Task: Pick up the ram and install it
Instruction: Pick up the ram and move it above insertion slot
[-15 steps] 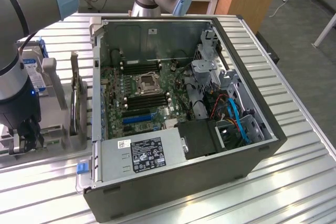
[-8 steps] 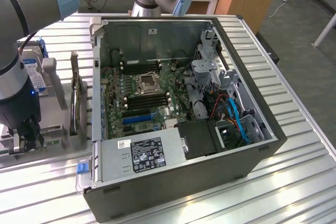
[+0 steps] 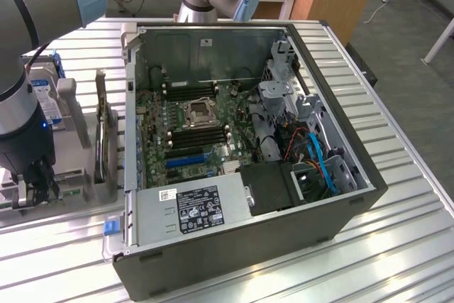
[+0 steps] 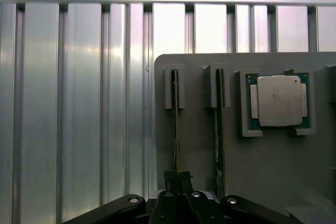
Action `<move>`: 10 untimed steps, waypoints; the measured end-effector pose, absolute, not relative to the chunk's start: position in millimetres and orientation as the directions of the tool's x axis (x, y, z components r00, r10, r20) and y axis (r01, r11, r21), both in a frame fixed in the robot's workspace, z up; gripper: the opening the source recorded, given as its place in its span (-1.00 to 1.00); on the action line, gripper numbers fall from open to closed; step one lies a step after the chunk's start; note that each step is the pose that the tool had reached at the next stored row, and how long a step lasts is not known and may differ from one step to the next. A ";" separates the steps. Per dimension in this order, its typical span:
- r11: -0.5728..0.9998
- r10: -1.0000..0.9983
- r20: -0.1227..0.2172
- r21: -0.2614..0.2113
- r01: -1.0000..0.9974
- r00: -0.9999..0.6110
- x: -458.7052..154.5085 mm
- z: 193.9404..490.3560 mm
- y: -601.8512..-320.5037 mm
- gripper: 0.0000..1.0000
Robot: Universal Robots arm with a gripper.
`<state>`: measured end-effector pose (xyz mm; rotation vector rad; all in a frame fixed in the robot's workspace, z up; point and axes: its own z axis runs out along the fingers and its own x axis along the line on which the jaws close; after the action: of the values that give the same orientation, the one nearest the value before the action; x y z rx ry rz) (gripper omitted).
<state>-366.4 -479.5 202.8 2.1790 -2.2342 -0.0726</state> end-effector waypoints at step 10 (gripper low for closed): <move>0.006 -1.000 -0.018 0.047 -0.999 -0.007 -366.4 202.7 -479.5 -0.76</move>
<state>-366.4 -479.5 202.7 2.1990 -2.2140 -0.0723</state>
